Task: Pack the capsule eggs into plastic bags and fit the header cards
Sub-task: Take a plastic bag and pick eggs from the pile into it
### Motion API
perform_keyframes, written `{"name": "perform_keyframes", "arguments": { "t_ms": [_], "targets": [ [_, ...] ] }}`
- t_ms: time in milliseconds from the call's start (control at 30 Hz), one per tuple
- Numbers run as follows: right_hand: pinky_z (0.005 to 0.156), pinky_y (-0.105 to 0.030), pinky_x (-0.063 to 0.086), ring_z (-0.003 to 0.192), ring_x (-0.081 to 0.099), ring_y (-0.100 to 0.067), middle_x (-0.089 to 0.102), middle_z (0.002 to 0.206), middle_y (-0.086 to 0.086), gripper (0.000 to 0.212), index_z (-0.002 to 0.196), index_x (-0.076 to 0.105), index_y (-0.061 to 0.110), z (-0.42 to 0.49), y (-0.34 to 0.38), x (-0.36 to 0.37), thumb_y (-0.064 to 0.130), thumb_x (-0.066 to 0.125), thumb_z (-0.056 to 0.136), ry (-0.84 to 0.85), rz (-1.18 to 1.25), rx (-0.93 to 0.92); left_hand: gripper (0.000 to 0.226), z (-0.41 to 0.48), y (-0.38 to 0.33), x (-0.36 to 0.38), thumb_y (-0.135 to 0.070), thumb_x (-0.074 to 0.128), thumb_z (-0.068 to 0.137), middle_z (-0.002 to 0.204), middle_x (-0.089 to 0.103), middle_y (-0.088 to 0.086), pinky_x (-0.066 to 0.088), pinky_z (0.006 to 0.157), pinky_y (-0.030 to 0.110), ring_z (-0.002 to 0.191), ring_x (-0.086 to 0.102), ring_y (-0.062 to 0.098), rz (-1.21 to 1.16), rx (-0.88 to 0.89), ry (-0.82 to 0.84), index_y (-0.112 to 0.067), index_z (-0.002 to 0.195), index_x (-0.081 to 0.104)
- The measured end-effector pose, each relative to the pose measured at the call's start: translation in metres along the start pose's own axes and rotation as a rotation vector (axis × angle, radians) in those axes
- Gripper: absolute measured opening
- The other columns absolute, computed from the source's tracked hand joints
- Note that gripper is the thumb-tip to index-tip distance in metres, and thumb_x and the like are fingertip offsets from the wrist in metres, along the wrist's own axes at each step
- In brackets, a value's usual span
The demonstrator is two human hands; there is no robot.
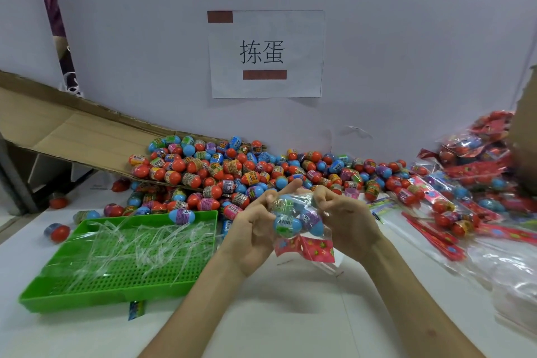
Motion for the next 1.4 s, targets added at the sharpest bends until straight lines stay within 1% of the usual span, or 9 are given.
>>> {"name": "perform_keyframes", "arguments": {
  "t_ms": [167,433,567,733,833,1033,1167,1300,1400],
  "targets": [
    [0.071,-0.034,0.058,0.097,0.068,-0.024,0.067,0.099,-0.007,0.021,0.082,0.057,0.014,0.002,0.001,0.008,0.031,0.067,0.091,-0.027,0.023,-0.056,0.026,0.002,-0.001,-0.004,0.006,0.047,0.076,0.15,0.057,0.01,0.042,0.115,0.058,0.138,0.055,0.038,-0.026,0.022,-0.01,-0.014,0.091,0.043],
    [0.069,-0.038,0.063,0.101,0.072,-0.033,0.072,0.114,-0.013,0.015,0.104,0.077,0.022,0.01,-0.009,0.01,0.026,0.071,0.09,-0.205,0.063,-0.083,0.026,0.001,-0.006,-0.006,0.007,0.037,0.079,0.146,0.062,0.008,0.06,0.091,0.048,0.127,0.064,0.037,-0.098,0.063,-0.108,-0.016,0.083,0.048],
    [0.083,-0.046,0.063,0.12,0.066,-0.037,0.069,0.13,-0.007,0.038,0.126,0.071,0.032,0.015,-0.015,0.008,0.02,0.07,0.09,-0.203,0.142,-0.108,0.052,0.001,-0.008,-0.005,0.005,0.037,0.078,0.139,0.067,0.005,0.061,0.087,0.043,0.122,0.068,0.032,-0.079,0.08,-0.109,-0.018,0.087,0.083],
    [0.087,-0.048,0.062,0.125,0.062,-0.038,0.064,0.139,-0.008,0.046,0.133,0.067,0.03,0.017,-0.017,0.005,0.019,0.069,0.089,-0.161,0.153,-0.118,0.043,0.002,-0.008,-0.008,0.004,0.037,0.077,0.137,0.069,0.002,0.06,0.092,0.041,0.124,0.067,0.03,-0.053,0.08,-0.101,-0.014,0.112,0.055],
    [0.09,-0.048,0.061,0.126,0.062,-0.039,0.063,0.141,-0.009,0.051,0.136,0.065,0.028,0.018,-0.018,0.002,0.017,0.072,0.086,-0.145,0.158,-0.105,0.056,0.002,-0.006,-0.008,0.006,0.037,0.077,0.139,0.067,0.004,0.06,0.092,0.042,0.124,0.066,0.031,-0.083,0.082,-0.098,-0.017,0.101,0.083],
    [0.079,-0.046,0.063,0.121,0.064,-0.04,0.066,0.134,-0.012,0.057,0.133,0.068,0.025,0.023,-0.026,-0.012,-0.008,0.041,0.094,-0.256,0.172,-0.038,0.027,0.003,-0.007,-0.016,0.01,0.04,0.071,0.142,0.065,0.008,0.062,0.086,0.046,0.124,0.066,0.037,-0.054,0.109,-0.176,-0.014,0.084,0.041],
    [0.099,-0.055,0.053,0.116,0.063,-0.03,0.069,0.12,-0.004,0.036,0.13,0.065,0.025,0.018,-0.022,-0.029,0.026,0.056,0.095,-0.527,-0.104,-0.018,0.034,0.005,-0.011,-0.02,0.02,0.028,0.076,0.137,0.068,0.01,0.063,0.072,0.04,0.118,0.07,0.032,0.009,0.165,-0.245,-0.012,0.082,0.04],
    [0.078,-0.034,0.049,0.103,0.067,-0.019,0.069,0.116,0.0,0.051,0.12,0.063,0.028,0.017,-0.021,-0.016,0.055,0.072,0.078,-0.499,-0.301,-0.005,0.04,0.005,-0.014,-0.018,0.026,0.023,0.083,0.136,0.069,0.009,0.062,0.077,0.036,0.122,0.068,0.03,0.212,0.239,-0.28,-0.009,0.083,0.042],
    [0.067,-0.017,0.055,0.089,0.071,-0.001,0.071,0.107,0.01,0.057,0.121,0.059,0.03,0.018,-0.025,-0.007,0.045,0.088,0.074,-0.499,-0.448,-0.106,0.038,0.003,-0.014,-0.014,0.025,0.024,0.087,0.139,0.067,0.006,0.06,0.081,0.036,0.127,0.064,0.032,0.374,0.255,-0.274,-0.009,0.085,0.041]
  ]
}}
Point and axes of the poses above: each hand's wrist, its own z-axis towards the middle knuckle, its own x-axis out of the palm, y = z × x, the point moved 7 cm from there along z, towards the middle knuckle
